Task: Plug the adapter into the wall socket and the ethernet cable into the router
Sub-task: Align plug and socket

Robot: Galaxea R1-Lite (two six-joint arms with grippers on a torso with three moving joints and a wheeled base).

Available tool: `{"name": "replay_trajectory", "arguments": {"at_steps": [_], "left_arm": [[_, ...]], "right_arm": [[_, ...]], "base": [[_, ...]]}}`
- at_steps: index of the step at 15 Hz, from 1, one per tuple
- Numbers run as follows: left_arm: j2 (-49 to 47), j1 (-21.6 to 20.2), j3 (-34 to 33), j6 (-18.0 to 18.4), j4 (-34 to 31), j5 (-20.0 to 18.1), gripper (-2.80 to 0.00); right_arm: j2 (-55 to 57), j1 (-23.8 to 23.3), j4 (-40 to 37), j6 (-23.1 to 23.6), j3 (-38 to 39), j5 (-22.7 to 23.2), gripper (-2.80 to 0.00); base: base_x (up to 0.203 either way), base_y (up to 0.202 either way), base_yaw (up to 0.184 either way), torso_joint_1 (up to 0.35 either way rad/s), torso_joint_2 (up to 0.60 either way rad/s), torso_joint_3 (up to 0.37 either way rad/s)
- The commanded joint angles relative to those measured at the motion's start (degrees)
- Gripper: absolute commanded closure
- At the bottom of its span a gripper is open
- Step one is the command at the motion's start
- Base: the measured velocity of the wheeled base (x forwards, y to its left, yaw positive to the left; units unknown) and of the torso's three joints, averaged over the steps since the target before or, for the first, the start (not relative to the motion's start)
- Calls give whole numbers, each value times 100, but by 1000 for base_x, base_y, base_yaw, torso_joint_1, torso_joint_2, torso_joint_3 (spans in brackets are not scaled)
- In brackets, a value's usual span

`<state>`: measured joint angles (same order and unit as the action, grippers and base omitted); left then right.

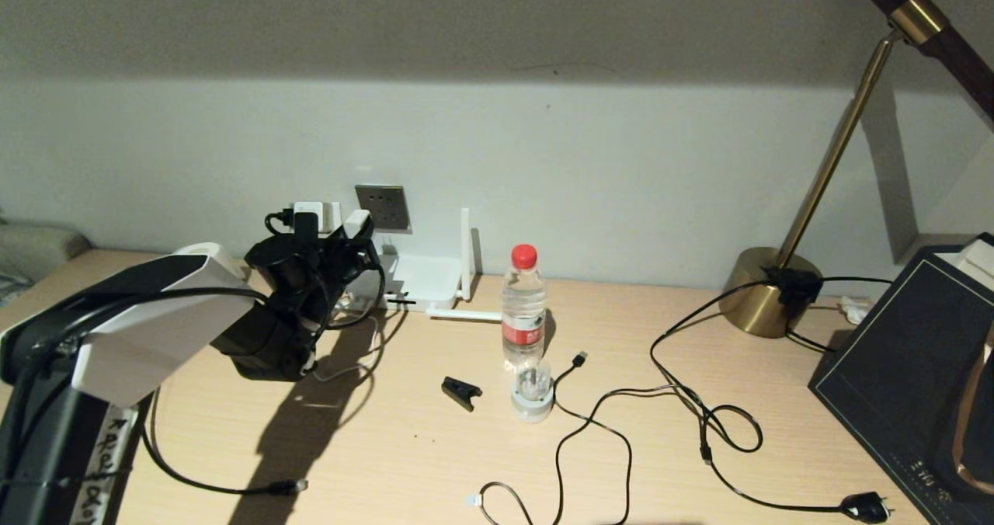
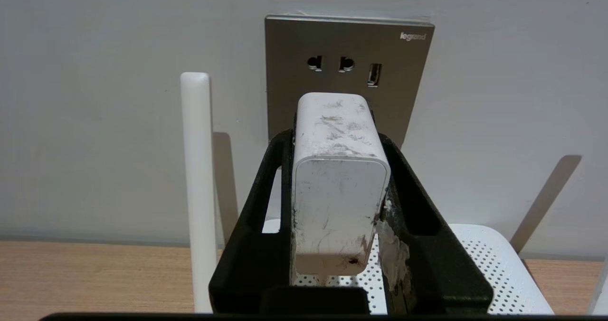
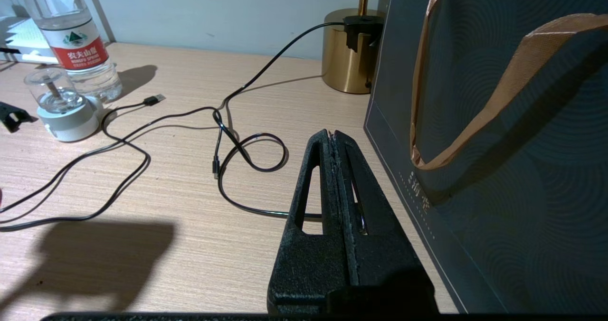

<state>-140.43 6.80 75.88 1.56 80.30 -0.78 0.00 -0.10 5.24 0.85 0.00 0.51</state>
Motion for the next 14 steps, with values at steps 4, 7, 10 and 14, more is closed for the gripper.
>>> {"name": "replay_trajectory", "arguments": {"at_steps": [4, 7, 10, 14], "left_arm": [[-106, 6, 120, -5, 47, -1, 0], [-108, 32, 159, 2, 13, -1, 0], [-146, 58, 359, 2, -103, -1, 0], [-152, 102, 392, 2, -120, 8, 0]], "right_arm": [[9, 1, 3, 3, 202, 2, 0], [9, 1, 3, 3, 202, 2, 0], [9, 1, 3, 3, 202, 2, 0], [9, 1, 3, 3, 202, 2, 0]], "base": [[0, 0, 0, 0, 0, 0], [0, 0, 0, 0, 0, 0], [0, 0, 0, 0, 0, 0], [0, 0, 0, 0, 0, 0]]}}
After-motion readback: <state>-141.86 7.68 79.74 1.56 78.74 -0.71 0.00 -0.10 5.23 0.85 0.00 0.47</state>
